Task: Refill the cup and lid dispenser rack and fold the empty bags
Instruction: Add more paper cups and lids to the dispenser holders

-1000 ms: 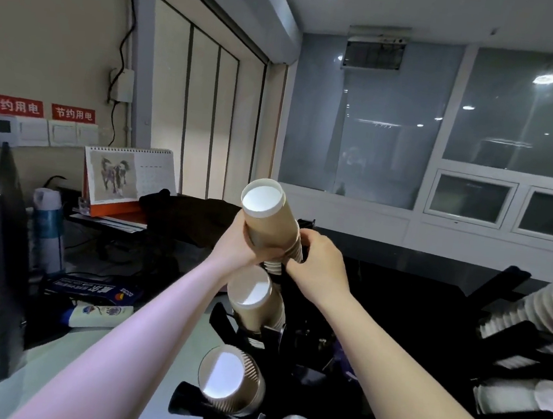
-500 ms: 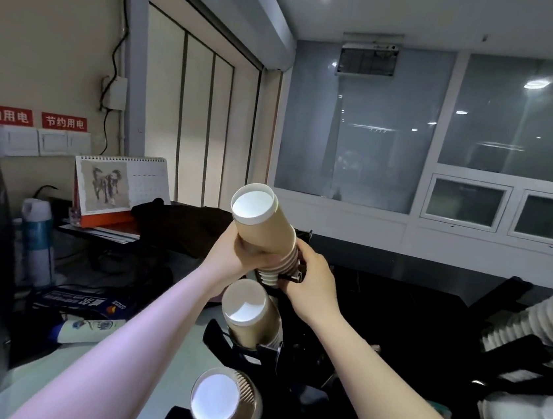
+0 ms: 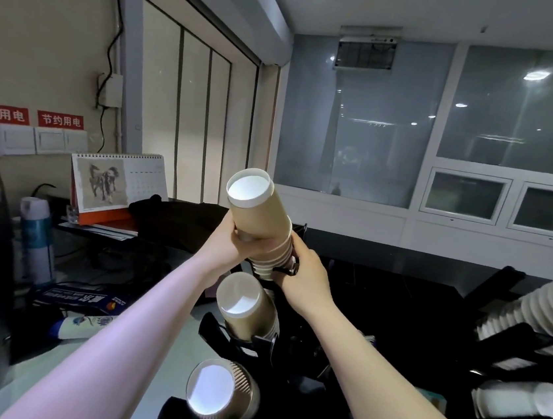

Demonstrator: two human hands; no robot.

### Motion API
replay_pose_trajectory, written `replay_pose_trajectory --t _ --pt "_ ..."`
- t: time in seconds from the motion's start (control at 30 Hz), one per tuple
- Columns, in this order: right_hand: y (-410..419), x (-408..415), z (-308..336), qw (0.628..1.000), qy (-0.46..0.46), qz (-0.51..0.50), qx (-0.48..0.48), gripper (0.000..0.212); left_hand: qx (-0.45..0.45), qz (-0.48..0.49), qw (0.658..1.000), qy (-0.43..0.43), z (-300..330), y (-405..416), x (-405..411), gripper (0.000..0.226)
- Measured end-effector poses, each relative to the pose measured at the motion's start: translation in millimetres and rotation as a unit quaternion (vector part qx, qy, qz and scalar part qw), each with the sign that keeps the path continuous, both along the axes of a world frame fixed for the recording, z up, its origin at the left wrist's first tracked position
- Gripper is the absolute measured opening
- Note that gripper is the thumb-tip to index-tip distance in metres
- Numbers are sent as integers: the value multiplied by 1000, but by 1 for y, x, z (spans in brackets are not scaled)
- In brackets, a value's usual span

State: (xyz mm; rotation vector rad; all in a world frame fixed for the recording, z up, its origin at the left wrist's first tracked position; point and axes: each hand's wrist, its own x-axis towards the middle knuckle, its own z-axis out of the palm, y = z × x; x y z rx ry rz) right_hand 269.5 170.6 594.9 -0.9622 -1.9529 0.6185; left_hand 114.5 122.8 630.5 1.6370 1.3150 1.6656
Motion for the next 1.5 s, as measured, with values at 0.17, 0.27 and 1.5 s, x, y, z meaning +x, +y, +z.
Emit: replay_pose_trajectory --t 0.17,0.27,1.5 --pt "-5 3 8 999 -10 -29 13 55 1 9 1000 10 -10 2 1 68" --pt "-12 4 13 1000 10 -24 11 49 0 32 999 25 -12 4 2 68" --pt "-23 -2 34 995 102 -21 -5 63 -9 -1 1000 21 24 -18 2 75"
